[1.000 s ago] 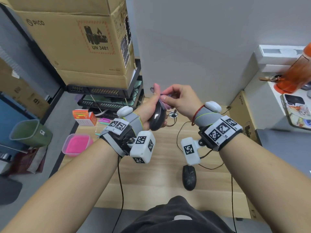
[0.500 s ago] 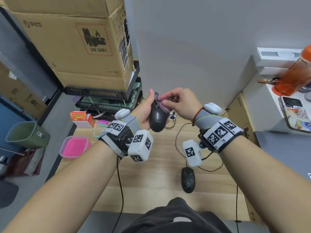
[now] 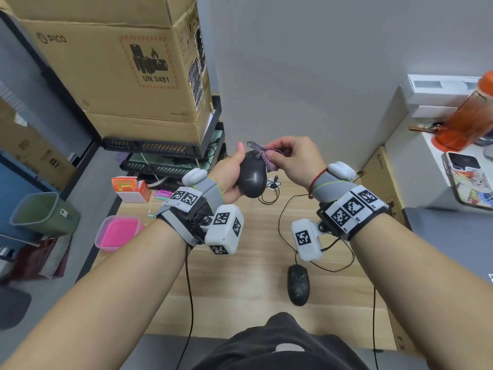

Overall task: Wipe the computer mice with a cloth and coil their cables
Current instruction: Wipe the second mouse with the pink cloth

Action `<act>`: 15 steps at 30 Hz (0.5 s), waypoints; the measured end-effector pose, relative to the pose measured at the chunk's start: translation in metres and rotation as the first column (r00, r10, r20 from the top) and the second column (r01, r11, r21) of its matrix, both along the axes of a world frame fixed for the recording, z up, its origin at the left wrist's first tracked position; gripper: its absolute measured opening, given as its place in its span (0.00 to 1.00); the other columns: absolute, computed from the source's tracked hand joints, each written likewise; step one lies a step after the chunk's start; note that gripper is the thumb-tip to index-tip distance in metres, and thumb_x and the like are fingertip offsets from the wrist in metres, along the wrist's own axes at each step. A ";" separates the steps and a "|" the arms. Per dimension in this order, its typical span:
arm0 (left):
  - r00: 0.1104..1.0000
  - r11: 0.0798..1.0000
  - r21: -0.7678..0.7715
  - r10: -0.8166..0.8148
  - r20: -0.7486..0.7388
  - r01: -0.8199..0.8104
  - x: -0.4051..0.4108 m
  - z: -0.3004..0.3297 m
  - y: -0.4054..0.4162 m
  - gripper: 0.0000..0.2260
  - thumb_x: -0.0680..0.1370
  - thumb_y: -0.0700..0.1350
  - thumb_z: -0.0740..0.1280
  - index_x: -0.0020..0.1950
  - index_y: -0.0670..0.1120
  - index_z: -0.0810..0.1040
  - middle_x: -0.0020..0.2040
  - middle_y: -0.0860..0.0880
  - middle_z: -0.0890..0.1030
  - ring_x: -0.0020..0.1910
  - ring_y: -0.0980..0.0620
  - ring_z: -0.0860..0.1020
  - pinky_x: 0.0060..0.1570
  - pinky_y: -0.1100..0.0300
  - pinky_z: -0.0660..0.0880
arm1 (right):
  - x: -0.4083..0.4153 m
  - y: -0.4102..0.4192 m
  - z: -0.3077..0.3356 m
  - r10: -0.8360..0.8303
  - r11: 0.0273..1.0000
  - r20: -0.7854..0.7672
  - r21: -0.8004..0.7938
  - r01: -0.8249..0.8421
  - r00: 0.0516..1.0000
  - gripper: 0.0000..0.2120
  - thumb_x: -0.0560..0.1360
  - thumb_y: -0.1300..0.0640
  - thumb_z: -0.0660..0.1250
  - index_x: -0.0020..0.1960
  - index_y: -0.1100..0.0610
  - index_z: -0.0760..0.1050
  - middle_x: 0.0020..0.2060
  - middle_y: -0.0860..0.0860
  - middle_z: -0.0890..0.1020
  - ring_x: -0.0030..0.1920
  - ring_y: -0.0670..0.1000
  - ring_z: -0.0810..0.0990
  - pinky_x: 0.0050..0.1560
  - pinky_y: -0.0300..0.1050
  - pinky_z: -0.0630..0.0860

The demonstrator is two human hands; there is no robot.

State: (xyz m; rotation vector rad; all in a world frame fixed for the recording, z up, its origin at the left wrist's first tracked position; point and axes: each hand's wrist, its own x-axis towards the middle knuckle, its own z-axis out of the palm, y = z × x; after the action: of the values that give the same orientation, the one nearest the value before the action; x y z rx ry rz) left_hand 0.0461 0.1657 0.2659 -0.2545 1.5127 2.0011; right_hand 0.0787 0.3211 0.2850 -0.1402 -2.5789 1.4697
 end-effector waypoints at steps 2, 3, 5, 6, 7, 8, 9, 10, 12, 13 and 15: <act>0.999 0.994 0.096 -0.054 0.000 0.054 0.004 0.006 -0.003 0.20 0.84 0.52 0.59 0.66 0.39 0.76 0.57 0.41 0.82 0.49 0.46 0.84 0.43 0.54 0.81 | -0.003 0.001 -0.001 -0.044 0.999 -0.018 0.002 0.044 0.999 0.08 0.74 0.58 0.72 0.53 0.54 0.81 0.44 0.51 0.85 0.42 0.51 0.83 0.52 0.51 0.80; 0.998 0.989 0.129 -0.066 -0.014 0.067 0.005 0.006 -0.005 0.18 0.83 0.47 0.60 0.68 0.37 0.74 0.59 0.39 0.81 0.49 0.44 0.84 0.43 0.52 0.81 | -0.003 0.003 -0.001 -0.071 0.997 -0.007 -0.004 0.071 0.997 0.13 0.74 0.56 0.73 0.57 0.55 0.79 0.49 0.52 0.84 0.44 0.52 0.82 0.55 0.51 0.79; 0.998 0.987 0.146 -0.062 -0.033 0.066 0.006 0.006 -0.007 0.18 0.82 0.42 0.62 0.69 0.34 0.72 0.63 0.36 0.79 0.54 0.42 0.82 0.48 0.48 0.81 | -0.001 0.006 0.000 -0.071 0.995 0.051 -0.071 0.074 0.996 0.17 0.73 0.55 0.74 0.60 0.56 0.77 0.52 0.53 0.83 0.46 0.52 0.81 0.58 0.53 0.78; 0.999 0.989 0.141 -0.032 -0.035 0.037 0.006 0.004 -0.007 0.17 0.82 0.40 0.62 0.69 0.32 0.71 0.64 0.35 0.78 0.59 0.40 0.80 0.53 0.46 0.80 | 0.000 0.006 0.000 -0.030 0.993 0.075 -0.112 0.038 0.997 0.15 0.73 0.57 0.74 0.58 0.57 0.78 0.51 0.56 0.84 0.46 0.54 0.82 0.59 0.56 0.78; 1.000 0.992 0.129 0.002 -0.030 0.002 0.004 0.003 -0.006 0.17 0.83 0.38 0.60 0.69 0.31 0.71 0.65 0.34 0.77 0.62 0.39 0.78 0.59 0.44 0.77 | 0.002 0.005 0.000 0.017 0.992 0.079 -0.126 -0.006 0.997 0.13 0.72 0.59 0.75 0.56 0.58 0.80 0.49 0.58 0.84 0.46 0.55 0.82 0.58 0.58 0.78; 0.999 0.992 0.121 0.033 -0.021 -0.031 0.002 0.001 -0.006 0.16 0.83 0.37 0.58 0.69 0.31 0.70 0.65 0.33 0.76 0.64 0.38 0.77 0.64 0.42 0.74 | 0.004 0.003 0.000 0.055 0.993 0.070 -0.106 -0.048 0.996 0.11 0.71 0.60 0.76 0.52 0.57 0.81 0.47 0.59 0.85 0.45 0.56 0.82 0.57 0.58 0.78; 0.998 0.991 0.123 0.058 -0.006 -0.057 0.001 0.001 -0.005 0.16 0.83 0.37 0.57 0.69 0.31 0.70 0.65 0.33 0.76 0.65 0.38 0.76 0.66 0.41 0.72 | 0.007 0.001 0.001 0.089 0.994 0.061 -0.070 -0.085 0.994 0.10 0.69 0.59 0.77 0.49 0.54 0.82 0.46 0.59 0.85 0.43 0.54 0.81 0.56 0.57 0.79; 0.997 0.988 0.133 0.073 0.019 -0.075 0.001 0.001 -0.004 0.17 0.84 0.38 0.55 0.70 0.31 0.70 0.65 0.33 0.76 0.65 0.37 0.76 0.67 0.40 0.70 | 0.009 -0.001 0.002 0.121 0.992 0.059 -0.024 -0.120 0.991 0.09 0.68 0.58 0.78 0.46 0.50 0.82 0.44 0.57 0.85 0.41 0.52 0.80 0.53 0.54 0.80; 0.994 0.987 0.136 0.083 0.066 -0.091 0.003 0.001 -0.005 0.18 0.85 0.42 0.53 0.70 0.32 0.70 0.66 0.33 0.75 0.66 0.37 0.75 0.65 0.41 0.71 | 0.012 -0.003 0.002 0.185 0.980 0.077 0.063 -0.190 0.980 0.09 0.66 0.55 0.80 0.42 0.45 0.82 0.40 0.51 0.85 0.39 0.49 0.80 0.48 0.48 0.78; 0.995 0.988 0.133 0.074 0.072 -0.083 0.005 0.002 -0.006 0.18 0.86 0.43 0.52 0.69 0.33 0.71 0.66 0.34 0.76 0.64 0.38 0.76 0.61 0.43 0.74 | 0.012 -0.003 0.003 0.201 0.975 0.080 0.080 -0.208 0.976 0.09 0.65 0.54 0.80 0.41 0.44 0.82 0.39 0.48 0.84 0.38 0.47 0.79 0.47 0.47 0.78; 0.997 0.991 0.128 0.037 0.062 -0.044 0.008 0.000 -0.007 0.15 0.85 0.41 0.53 0.63 0.35 0.75 0.60 0.37 0.79 0.56 0.43 0.80 0.50 0.50 0.79 | 0.009 0.000 0.004 0.160 0.986 0.055 0.040 -0.162 0.986 0.08 0.66 0.56 0.79 0.41 0.46 0.82 0.37 0.48 0.84 0.37 0.47 0.79 0.46 0.48 0.80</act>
State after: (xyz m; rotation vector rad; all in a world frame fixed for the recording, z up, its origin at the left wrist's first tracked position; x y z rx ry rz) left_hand 0.0544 0.1582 0.2656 -0.2911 1.3450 2.0948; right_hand 0.0874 0.3212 0.2888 0.0385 -2.7183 1.4780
